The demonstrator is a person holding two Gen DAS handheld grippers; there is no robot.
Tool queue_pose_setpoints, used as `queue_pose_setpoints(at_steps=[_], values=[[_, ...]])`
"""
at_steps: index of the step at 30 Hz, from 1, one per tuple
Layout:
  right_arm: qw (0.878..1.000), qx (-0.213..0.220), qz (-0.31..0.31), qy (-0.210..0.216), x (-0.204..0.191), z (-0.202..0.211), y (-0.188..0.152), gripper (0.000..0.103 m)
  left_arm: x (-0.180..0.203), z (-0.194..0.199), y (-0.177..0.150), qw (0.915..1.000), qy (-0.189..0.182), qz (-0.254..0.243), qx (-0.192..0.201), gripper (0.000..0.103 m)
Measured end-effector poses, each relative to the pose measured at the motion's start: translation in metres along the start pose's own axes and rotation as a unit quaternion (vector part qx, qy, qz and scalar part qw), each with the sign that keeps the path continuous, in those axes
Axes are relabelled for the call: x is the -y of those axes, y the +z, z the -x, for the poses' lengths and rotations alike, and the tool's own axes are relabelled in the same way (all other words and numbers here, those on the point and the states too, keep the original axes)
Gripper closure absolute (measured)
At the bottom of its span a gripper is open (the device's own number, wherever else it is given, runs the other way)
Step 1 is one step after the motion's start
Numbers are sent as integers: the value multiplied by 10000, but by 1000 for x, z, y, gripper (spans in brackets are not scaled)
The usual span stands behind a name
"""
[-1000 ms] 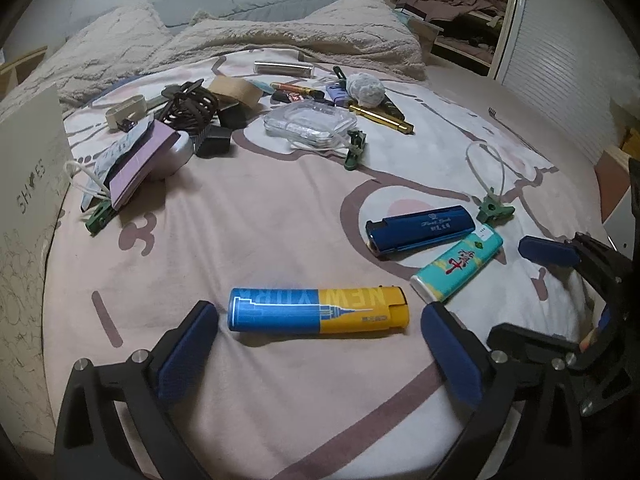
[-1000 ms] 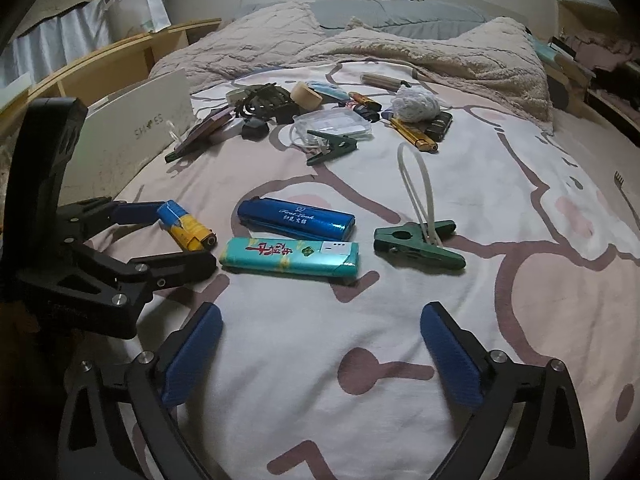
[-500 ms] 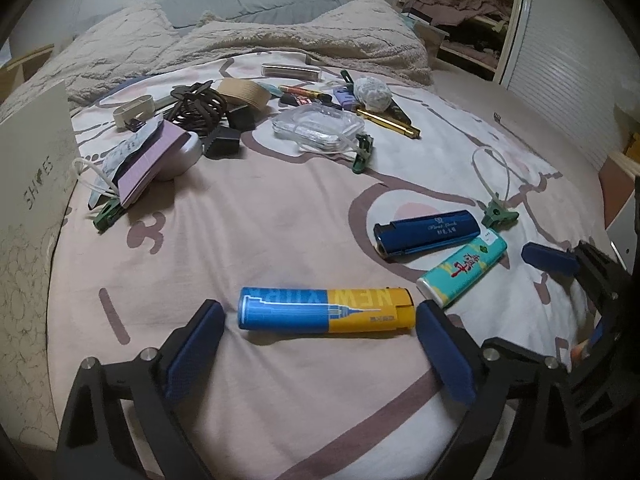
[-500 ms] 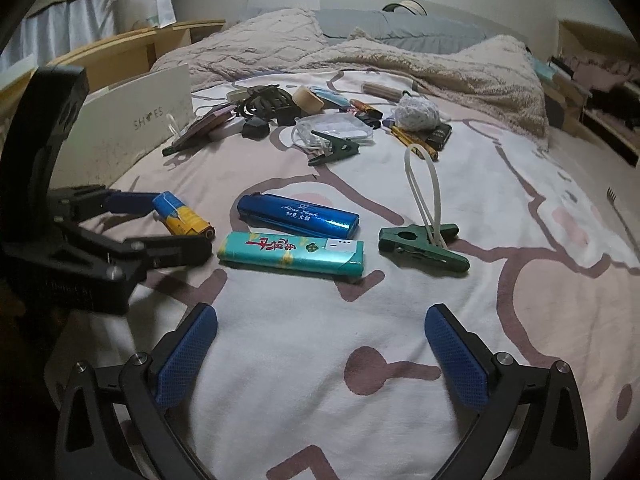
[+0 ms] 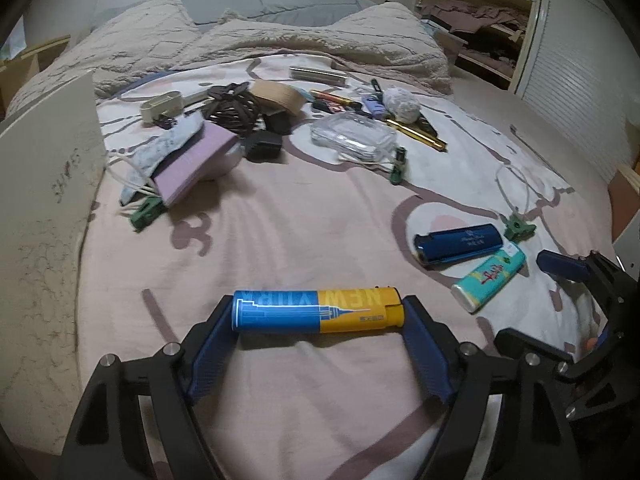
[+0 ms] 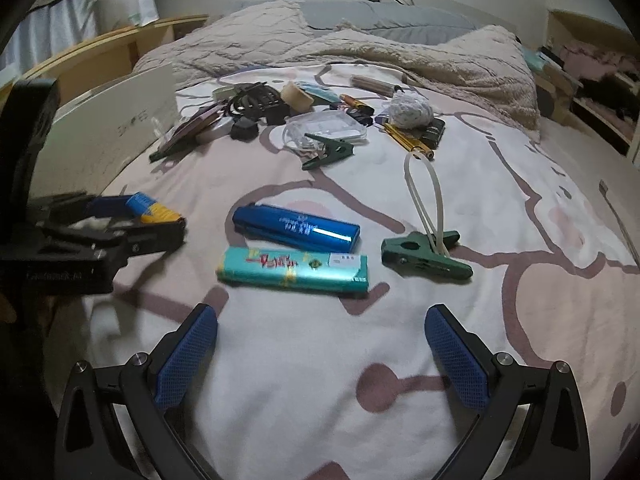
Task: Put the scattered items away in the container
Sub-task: 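Close the left gripper lengthwise on the yellow-blue NEW YORK lighter while the right gripper aligns on the teal lighter, then close the right gripper on the teal lighter and lift while the left gripper lifts its lighter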
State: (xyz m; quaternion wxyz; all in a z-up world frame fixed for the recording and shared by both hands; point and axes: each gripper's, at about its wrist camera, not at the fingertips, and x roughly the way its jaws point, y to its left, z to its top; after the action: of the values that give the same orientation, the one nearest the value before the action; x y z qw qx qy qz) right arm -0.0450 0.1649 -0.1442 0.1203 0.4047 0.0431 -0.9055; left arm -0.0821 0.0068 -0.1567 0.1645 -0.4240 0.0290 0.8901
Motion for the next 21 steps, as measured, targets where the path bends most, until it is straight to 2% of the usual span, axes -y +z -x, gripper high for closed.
queue_pose_setpoints(at_steps=[4,8,11,15,21], values=[[9998,34,173,-120,-12,-5,8,0,-10,0,1,9999,95,72,22,22],[9998,57,94,-163,-18,-12,16,0,-15,-1,0,9998,126,132,15,22],[9996,77,-96,-250,-18,-19,13,0,-13,-3,-2,9998,172,86,37,21],[9988,277,-48,-392,-23,-18,7,0,-15,-5,-4,9998,132,134,58,21],[9990,334,-111,-272,-20,-17,5,0,-15,-5,-5,9998,143,122,56,21]])
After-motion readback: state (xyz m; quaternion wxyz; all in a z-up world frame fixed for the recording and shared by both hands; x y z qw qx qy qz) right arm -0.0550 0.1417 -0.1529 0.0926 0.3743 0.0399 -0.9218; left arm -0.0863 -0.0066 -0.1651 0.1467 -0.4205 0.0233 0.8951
